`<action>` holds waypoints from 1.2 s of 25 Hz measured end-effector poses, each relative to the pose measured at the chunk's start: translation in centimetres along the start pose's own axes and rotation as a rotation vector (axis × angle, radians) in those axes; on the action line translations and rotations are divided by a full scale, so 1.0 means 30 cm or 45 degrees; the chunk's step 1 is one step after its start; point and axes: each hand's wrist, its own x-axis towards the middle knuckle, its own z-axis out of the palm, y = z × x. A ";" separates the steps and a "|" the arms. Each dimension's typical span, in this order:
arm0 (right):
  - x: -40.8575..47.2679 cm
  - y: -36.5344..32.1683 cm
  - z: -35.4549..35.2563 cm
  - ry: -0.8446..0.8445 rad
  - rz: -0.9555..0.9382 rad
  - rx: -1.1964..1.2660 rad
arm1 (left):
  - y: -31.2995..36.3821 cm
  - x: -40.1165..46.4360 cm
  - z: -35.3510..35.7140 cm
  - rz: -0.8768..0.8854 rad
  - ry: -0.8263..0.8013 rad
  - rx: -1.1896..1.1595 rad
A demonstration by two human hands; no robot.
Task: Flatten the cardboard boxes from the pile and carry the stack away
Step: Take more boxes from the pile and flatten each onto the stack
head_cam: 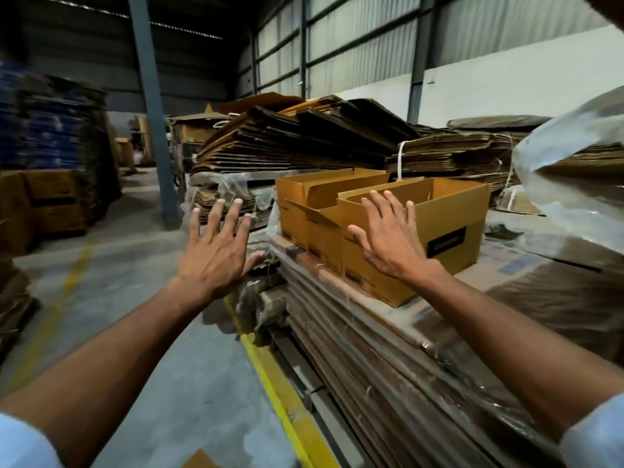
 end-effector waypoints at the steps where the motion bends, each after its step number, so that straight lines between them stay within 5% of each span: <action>1: 0.007 0.026 0.017 -0.024 0.022 -0.005 | 0.011 0.030 0.026 0.016 0.004 -0.020; 10: 0.137 0.191 0.172 -0.034 0.257 -0.142 | 0.119 0.414 0.263 0.264 0.120 -0.144; 19: 0.139 0.389 0.274 -0.163 0.448 -0.249 | 0.371 0.619 0.446 0.512 -0.002 -0.446; 30: 0.298 0.741 0.451 -0.259 0.404 -0.220 | 0.749 0.933 0.503 0.589 -0.029 -0.626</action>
